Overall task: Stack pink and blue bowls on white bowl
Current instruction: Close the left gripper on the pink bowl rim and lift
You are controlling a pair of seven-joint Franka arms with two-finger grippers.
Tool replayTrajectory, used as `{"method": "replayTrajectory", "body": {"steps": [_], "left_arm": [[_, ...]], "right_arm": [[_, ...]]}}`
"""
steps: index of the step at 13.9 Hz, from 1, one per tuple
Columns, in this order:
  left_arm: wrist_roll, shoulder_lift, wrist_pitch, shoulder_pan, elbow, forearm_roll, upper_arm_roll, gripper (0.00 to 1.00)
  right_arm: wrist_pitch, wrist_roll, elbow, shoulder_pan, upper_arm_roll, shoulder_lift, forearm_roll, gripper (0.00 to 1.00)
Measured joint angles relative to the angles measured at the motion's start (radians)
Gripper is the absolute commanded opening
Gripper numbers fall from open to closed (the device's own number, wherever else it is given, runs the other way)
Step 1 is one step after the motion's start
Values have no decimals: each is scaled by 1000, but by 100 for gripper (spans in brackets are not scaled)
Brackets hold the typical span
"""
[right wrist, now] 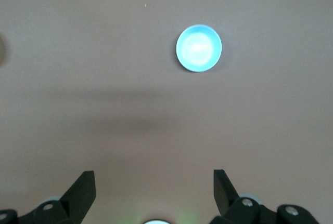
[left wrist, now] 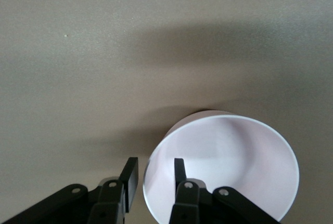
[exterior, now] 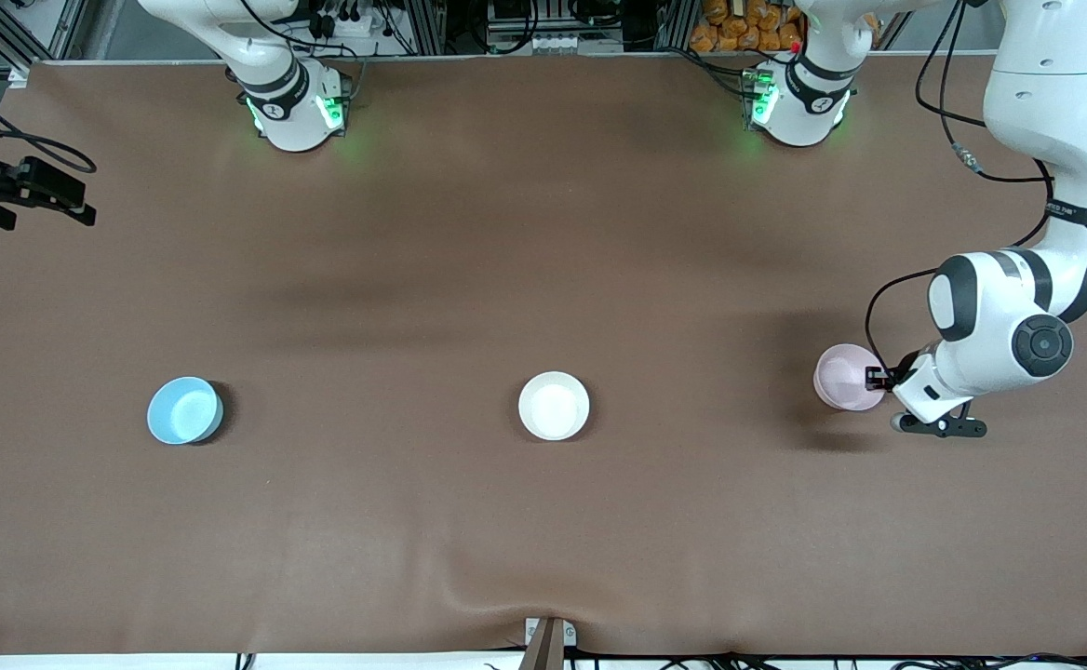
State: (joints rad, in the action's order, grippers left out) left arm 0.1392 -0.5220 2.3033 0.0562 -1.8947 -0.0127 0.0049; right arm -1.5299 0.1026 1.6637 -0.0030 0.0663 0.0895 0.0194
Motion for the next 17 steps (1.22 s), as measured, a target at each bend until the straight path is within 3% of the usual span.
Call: {"method": "replayTrajectory", "body": {"steps": [4, 9, 17], "left_arm": [[0, 0, 2, 10, 0, 0, 0, 19], [1, 0, 3, 10, 0, 16, -2, 0], [1, 24, -34, 9, 39, 120, -38, 0]], "right_arm": [[-48, 0, 0, 0, 0, -11, 0, 100], [-43, 0, -7, 0, -1, -11, 0, 100], [-31, 0, -23, 0, -1, -11, -1, 100]]}}
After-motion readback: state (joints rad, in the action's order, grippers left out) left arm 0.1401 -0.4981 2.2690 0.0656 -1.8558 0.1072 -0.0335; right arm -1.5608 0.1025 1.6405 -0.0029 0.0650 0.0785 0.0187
